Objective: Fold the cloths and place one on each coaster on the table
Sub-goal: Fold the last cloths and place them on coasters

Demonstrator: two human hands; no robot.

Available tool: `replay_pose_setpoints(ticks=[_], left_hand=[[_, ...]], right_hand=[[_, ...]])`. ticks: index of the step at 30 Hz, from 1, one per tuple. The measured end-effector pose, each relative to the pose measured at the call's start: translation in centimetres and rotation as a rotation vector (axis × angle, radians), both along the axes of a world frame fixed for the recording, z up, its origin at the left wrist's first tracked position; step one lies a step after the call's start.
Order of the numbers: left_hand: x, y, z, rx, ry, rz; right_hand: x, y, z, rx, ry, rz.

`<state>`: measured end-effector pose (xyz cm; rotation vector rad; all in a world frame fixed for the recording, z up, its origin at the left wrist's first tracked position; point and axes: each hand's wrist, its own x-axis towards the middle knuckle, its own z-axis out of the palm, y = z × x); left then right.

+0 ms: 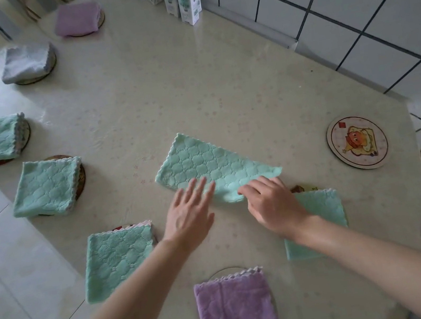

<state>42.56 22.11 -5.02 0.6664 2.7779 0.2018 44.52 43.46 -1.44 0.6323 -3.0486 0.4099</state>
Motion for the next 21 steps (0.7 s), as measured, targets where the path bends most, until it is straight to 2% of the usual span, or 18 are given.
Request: replay_pose_setpoints(ticks=[5, 8, 11, 13, 17, 21], left_hand=[[4.1, 2.3, -1.1, 0.206, -0.004, 0.032], [5.3, 1.3, -2.1, 0.239, 0.052, -0.136], [6.1, -0.9, -3.2, 0.211, 0.051, -0.366], [6.2, -2.2, -3.6, 0.209, 0.071, -0.415], [6.6, -2.8, -3.0, 0.188, 0.027, -0.399], [6.7, -2.4, -2.9, 0.263, -0.054, -0.306]], right_hand=[[4.5, -1.6, 0.5, -0.142, -0.025, 0.077], [7.0, -1.8, 0.5, -0.189, -0.127, 0.220], [7.6, -0.4, 0.1, -0.122, -0.170, 0.367], [7.0, 1.5, -0.7, -0.053, -0.155, 0.364], [5.4, 3.9, -2.5, 0.147, -0.170, 0.360], [4.5, 4.0, -3.2, 0.199, -0.231, 0.388]])
